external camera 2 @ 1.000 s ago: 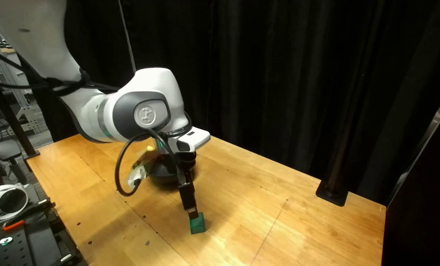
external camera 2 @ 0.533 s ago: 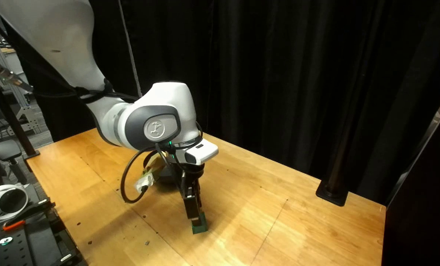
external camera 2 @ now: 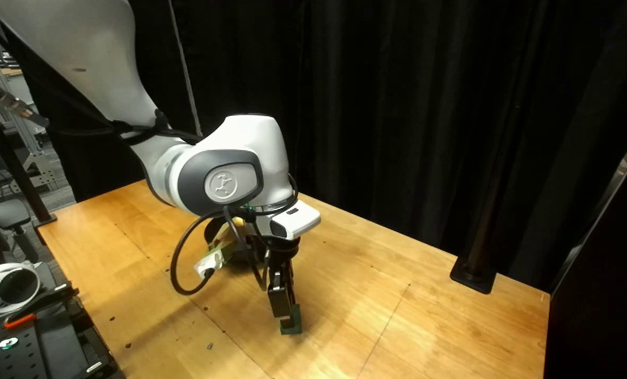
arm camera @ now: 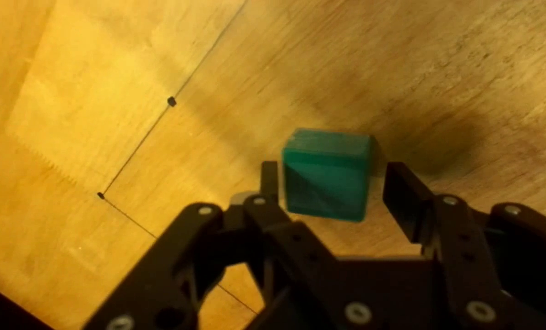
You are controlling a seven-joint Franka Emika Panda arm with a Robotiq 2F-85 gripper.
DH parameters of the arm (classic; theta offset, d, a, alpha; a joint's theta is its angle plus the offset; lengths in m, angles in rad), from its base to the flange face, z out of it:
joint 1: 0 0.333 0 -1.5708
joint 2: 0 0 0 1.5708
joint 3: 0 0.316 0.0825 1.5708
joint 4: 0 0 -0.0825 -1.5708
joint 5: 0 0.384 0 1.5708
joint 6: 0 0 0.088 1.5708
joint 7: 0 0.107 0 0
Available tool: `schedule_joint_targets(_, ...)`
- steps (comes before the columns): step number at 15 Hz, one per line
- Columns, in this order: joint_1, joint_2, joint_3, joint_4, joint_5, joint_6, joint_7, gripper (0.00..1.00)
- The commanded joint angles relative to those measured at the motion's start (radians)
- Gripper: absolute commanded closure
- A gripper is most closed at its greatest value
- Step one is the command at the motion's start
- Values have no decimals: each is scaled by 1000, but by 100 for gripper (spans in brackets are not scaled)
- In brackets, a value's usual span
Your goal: Place the green block inside the black bowl
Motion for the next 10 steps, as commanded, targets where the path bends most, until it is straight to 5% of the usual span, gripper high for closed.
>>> schedule_joint_targets(1, 26, 19, -34, 16, 35, -15, -28, 6)
schedule_joint_targets(2, 27, 23, -36, 15, 36, -15, -28, 0)
schedule_joint_targets(3, 27, 28, -39, 15, 37, -16, -27, 9)
schedule_joint_targets(4, 24, 31, -38, 14, 42, -16, -30, 35)
schedule_joint_targets(6, 19, 33, -35, 11, 55, -10, -33, 36)
schedule_joint_targets(10, 19, 13, -33, -1, 90, -14, -46, 68)
